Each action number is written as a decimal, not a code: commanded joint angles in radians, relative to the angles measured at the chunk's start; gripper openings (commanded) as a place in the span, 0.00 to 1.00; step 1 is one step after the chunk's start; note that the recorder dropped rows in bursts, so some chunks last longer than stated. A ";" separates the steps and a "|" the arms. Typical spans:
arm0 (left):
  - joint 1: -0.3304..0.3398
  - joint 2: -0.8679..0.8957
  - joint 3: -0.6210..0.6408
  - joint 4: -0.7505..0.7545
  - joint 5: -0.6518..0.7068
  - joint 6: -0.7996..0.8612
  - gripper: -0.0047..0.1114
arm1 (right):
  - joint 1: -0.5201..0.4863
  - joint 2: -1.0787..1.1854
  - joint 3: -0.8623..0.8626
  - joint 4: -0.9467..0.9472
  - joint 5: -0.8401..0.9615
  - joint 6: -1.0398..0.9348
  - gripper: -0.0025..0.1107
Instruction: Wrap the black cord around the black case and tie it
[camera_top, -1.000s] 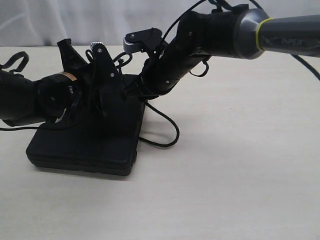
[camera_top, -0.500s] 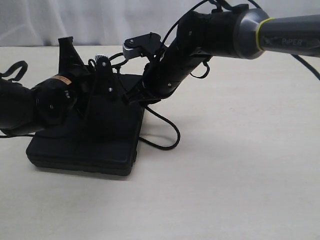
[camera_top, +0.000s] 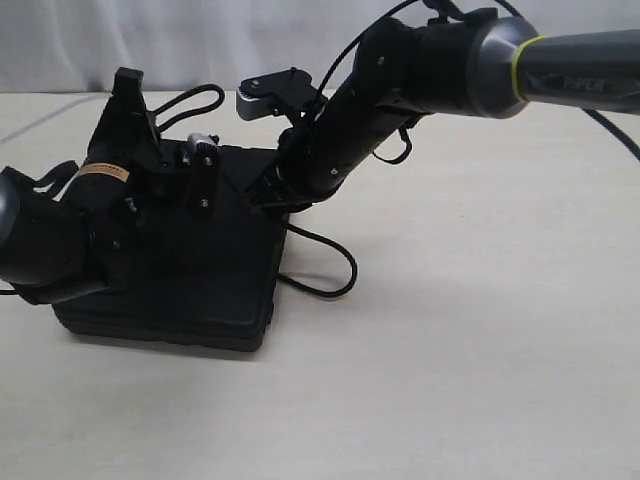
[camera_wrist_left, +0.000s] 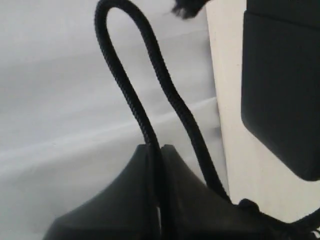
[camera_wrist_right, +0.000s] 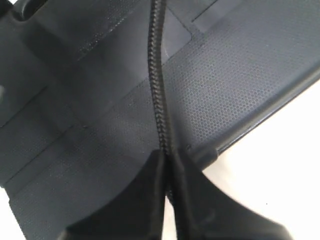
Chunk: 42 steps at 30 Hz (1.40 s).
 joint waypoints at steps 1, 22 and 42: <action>-0.056 0.004 0.006 -0.010 0.011 0.030 0.04 | -0.003 -0.010 -0.005 -0.008 -0.076 -0.014 0.06; -0.050 0.005 0.023 0.007 0.045 -0.144 0.04 | -0.003 -0.017 -0.005 -0.033 -0.095 -0.074 0.16; -0.050 0.005 0.023 0.069 0.112 -0.557 0.04 | -0.001 0.022 0.000 -0.216 0.027 -0.219 0.50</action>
